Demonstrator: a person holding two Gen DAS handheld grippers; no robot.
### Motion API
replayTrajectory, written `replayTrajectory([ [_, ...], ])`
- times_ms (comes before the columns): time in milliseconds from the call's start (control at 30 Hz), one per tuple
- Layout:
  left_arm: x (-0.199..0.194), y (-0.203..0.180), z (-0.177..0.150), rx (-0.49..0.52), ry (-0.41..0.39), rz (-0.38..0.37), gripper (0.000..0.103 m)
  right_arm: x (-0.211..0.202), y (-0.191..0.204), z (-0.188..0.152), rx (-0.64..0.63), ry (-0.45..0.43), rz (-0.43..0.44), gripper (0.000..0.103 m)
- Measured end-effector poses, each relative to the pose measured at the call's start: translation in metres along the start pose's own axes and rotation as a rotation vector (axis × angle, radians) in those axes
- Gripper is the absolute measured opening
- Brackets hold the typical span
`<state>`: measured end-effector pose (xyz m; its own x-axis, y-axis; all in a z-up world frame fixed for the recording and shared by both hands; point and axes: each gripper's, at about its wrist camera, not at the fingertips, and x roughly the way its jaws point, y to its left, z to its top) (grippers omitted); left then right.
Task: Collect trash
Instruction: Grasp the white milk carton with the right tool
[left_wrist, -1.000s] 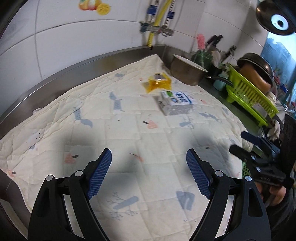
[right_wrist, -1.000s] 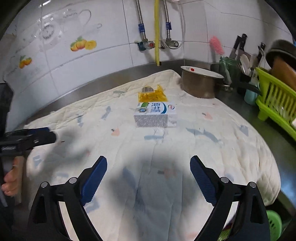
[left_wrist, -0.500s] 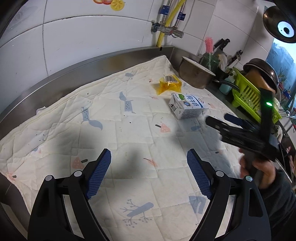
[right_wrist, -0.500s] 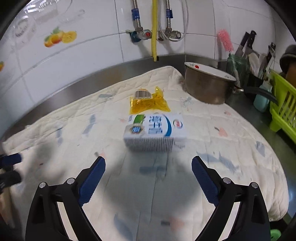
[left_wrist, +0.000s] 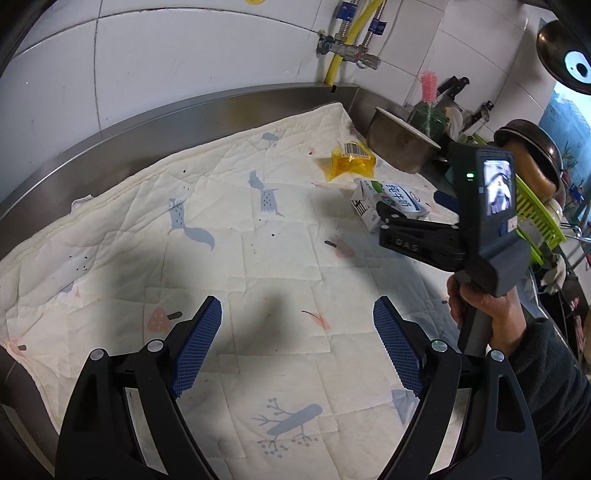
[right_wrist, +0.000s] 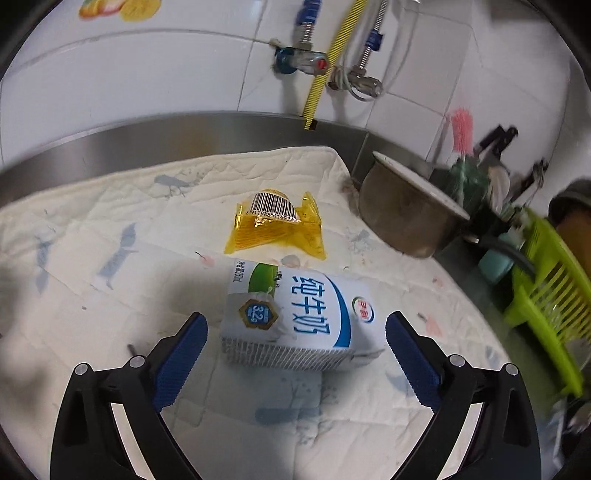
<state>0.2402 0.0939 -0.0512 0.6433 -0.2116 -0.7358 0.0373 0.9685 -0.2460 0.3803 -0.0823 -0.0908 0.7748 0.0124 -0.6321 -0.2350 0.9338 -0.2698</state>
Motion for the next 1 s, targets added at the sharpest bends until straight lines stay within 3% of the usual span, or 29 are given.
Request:
replayTrajectory([
  [500,0.002,-0.008,0.003,0.015,-0.002,-0.009,0.084,0.0,-0.04,-0.023,-0.007,0.026,-0.08,0.095],
  [833,0.004,-0.015,0.003,0.026,0.003,-0.011,0.084,0.001,-0.096,-0.041,0.085,0.077,-0.132,0.095],
  [1000,0.004,-0.017,0.006,0.028,0.0,-0.012,0.084,-0.007,-0.111,-0.044,0.155,0.079,-0.093,0.095],
])
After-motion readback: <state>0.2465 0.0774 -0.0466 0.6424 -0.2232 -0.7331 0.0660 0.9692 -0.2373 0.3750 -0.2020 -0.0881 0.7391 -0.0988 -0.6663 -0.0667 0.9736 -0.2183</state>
